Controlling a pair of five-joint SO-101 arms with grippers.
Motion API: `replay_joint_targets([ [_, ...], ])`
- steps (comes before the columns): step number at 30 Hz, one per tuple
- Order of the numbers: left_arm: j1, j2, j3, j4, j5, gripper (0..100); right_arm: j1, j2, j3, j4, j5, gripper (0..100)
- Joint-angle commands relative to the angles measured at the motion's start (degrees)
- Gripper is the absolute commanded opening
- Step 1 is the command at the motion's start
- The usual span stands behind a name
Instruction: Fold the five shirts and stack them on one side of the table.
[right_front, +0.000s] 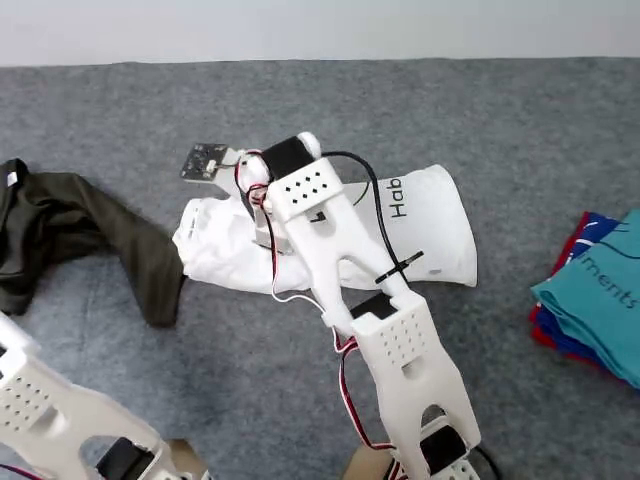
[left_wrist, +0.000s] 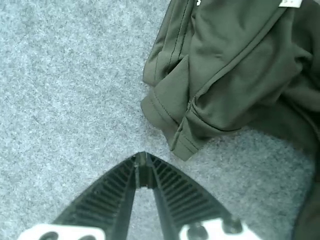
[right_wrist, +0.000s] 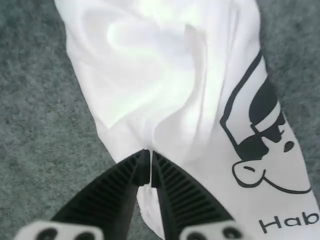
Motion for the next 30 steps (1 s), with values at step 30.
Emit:
replay_joint_targets([
  [30,0.26,-0.70,-0.66,0.53,-0.35,0,-2.42,0.13,-11.87,-1.10,1.58,0.9],
])
